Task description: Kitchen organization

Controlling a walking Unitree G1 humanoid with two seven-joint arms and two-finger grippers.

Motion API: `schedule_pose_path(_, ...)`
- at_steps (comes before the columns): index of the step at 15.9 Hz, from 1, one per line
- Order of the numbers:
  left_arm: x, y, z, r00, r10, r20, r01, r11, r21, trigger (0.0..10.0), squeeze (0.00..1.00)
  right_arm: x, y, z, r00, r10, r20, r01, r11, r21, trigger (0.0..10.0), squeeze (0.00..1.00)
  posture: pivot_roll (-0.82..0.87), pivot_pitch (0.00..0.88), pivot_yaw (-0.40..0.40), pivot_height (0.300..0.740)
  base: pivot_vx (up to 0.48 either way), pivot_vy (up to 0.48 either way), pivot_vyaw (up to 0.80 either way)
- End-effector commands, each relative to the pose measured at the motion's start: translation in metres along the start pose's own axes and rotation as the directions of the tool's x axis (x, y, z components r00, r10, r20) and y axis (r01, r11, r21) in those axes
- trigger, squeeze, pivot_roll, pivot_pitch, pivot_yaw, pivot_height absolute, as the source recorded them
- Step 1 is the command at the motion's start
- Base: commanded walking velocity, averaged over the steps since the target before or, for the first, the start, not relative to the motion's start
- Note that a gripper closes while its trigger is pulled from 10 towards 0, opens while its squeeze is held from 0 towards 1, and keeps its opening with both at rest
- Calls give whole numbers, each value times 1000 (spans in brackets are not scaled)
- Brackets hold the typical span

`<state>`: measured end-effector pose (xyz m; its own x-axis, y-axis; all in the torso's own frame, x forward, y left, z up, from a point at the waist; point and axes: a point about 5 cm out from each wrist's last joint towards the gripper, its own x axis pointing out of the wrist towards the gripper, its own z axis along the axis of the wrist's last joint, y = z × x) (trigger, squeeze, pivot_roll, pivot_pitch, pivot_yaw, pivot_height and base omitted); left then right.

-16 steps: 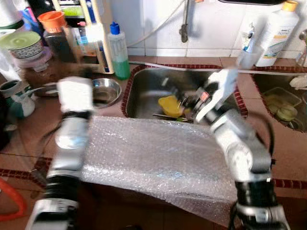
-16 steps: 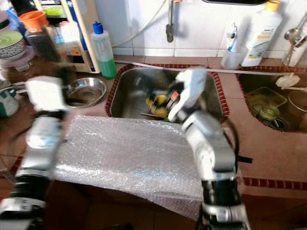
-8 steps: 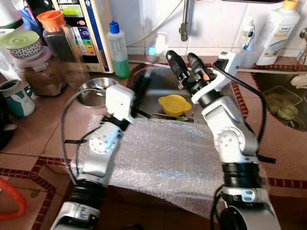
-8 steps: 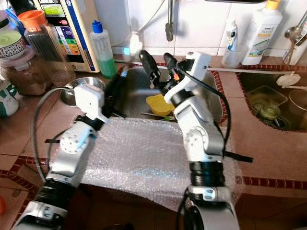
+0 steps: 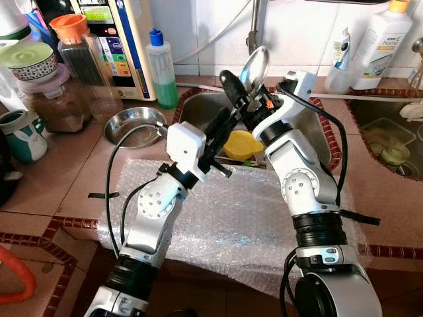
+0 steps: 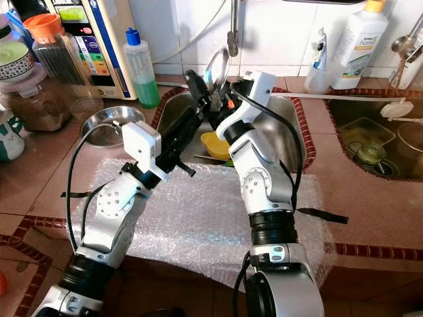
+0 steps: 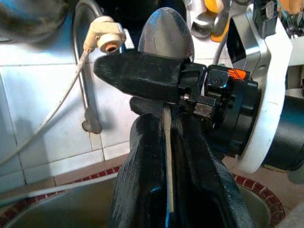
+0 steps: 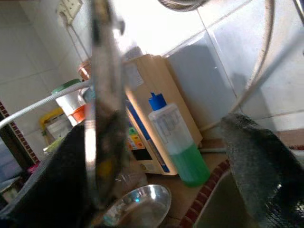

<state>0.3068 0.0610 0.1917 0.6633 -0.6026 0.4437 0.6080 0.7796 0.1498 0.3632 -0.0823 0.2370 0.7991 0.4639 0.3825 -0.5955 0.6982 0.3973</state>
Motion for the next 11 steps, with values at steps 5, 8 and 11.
schedule_pose_path(5, -7, 3, 0, 1000, 7, -18, -6, 1000, 14, 0, 0, 3, -9, 6, 997, -79, 19, 79, 997, 6, 0, 0, 33, 100, 71, 740, 0, 0, 0)
schedule_pose_path(8, -7, 4, -2, 999, 22, -27, -22, 1000, 7, 0, 0, 2, -10, 4, 996, -92, 13, 92, 996, 11, 0, 0, 31, 104, 67, 740, 0, 0, 0)
schedule_pose_path(11, -6, 2, -3, 999, 29, -31, -29, 1000, -9, 0, 0, 1, -13, 3, 993, -114, 9, 114, 993, 11, 0, 0, 31, 111, 59, 740, 0, 0, 0)
